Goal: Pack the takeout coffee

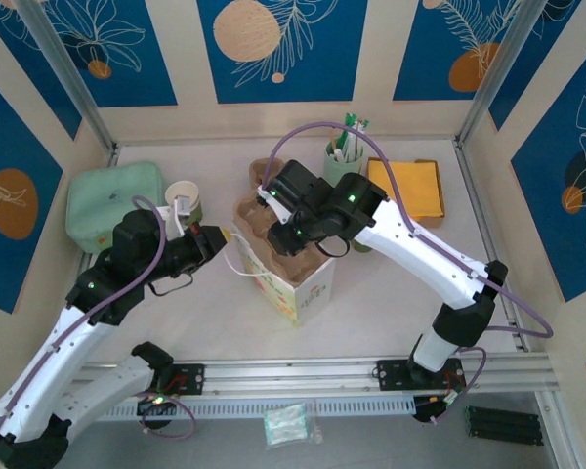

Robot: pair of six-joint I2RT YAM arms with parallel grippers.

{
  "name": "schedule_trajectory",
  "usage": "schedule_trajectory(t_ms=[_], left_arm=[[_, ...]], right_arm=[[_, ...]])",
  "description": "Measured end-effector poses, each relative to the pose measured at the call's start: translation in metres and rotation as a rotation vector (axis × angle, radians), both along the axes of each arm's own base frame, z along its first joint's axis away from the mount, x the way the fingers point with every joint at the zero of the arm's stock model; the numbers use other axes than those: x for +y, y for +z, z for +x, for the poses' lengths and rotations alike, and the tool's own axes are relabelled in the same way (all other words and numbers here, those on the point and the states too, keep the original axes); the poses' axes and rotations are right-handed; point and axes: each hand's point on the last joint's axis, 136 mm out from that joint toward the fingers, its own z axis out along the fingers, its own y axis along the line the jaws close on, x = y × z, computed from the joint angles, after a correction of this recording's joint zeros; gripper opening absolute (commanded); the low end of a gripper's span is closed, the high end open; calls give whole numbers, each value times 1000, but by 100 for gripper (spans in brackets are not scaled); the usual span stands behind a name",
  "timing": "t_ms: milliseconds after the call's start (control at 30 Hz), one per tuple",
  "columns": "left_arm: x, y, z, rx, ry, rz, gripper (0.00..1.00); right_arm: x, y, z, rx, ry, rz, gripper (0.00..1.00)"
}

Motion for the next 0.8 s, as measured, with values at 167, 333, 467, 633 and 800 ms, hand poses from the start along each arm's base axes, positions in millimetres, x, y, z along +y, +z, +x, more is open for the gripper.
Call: schedule_trajectory(t_ms=[167,333,467,633,800], left_arm=[[0,0,0,-1,2,1,0],[1,0,0,-1,4,2,0],[1,0,1,-1,6,3,0],[1,0,1,-2,6,3,0],[1,0,1,-2,6,3,0]], right_arm=[[-2,-2,-2,7,2,-10,28],[-3,-4,-3,11,2,-19,28],[-4,-7,-4,19,1,-31,28],[-7,-14,-5,30,0,-52,28],[-7,-21,-5,45,-1,-75,28]])
